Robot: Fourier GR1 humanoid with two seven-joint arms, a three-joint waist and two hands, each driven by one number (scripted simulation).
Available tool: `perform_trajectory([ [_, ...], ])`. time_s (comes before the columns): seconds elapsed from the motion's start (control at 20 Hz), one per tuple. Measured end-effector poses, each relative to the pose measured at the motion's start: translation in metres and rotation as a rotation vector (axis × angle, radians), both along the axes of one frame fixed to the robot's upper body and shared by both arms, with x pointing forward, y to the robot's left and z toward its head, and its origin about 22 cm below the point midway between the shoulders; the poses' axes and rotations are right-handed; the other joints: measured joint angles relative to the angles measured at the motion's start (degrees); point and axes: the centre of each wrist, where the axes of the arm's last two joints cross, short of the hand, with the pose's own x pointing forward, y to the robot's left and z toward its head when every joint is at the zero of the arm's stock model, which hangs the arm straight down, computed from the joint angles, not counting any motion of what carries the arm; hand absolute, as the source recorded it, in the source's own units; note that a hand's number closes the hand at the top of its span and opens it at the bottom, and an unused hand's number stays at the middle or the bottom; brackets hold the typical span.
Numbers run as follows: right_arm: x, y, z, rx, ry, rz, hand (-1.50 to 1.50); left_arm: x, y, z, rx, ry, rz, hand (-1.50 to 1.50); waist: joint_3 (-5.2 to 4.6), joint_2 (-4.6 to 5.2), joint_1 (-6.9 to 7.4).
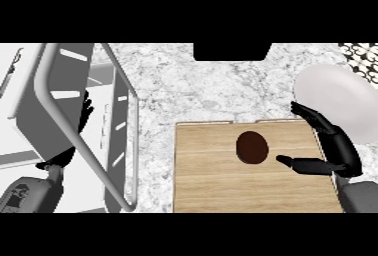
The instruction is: Pick the cupcake from the tray and place it in the plate
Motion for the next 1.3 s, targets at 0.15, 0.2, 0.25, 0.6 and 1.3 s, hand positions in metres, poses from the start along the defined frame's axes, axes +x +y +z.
perform_trajectory([
  [0.15, -0.008, -0.009, -0.005, -0.108, 0.014, 0.039, -1.5, 0.0, 0.009, 0.0, 0.004, 0.0, 0.001, 0.0, -0.05, -0.13, 0.06],
  [0.2, -0.007, -0.014, -0.002, -0.137, 0.022, 0.046, -1.5, 0.0, 0.01, -0.002, 0.006, 0.0, 0.003, 0.0, -0.05, -0.16, 0.07],
  [0.25, -0.005, -0.012, 0.001, -0.168, 0.028, 0.054, -1.5, 0.002, 0.01, 0.001, 0.006, 0.002, 0.002, 0.0, -0.07, -0.19, 0.08],
  [0.6, -0.003, -0.009, 0.03, -0.316, 0.087, 0.091, -1.5, -0.002, 0.005, 0.001, 0.012, 0.004, 0.008, 0.0, -0.11, -0.3, 0.07],
  [1.3, 0.007, 0.042, 0.053, -0.673, 0.26, 0.152, -1.5, -0.003, 0.008, 0.001, 0.015, -0.003, -0.004, 0.0, 0.07, -0.36, 0.31],
])
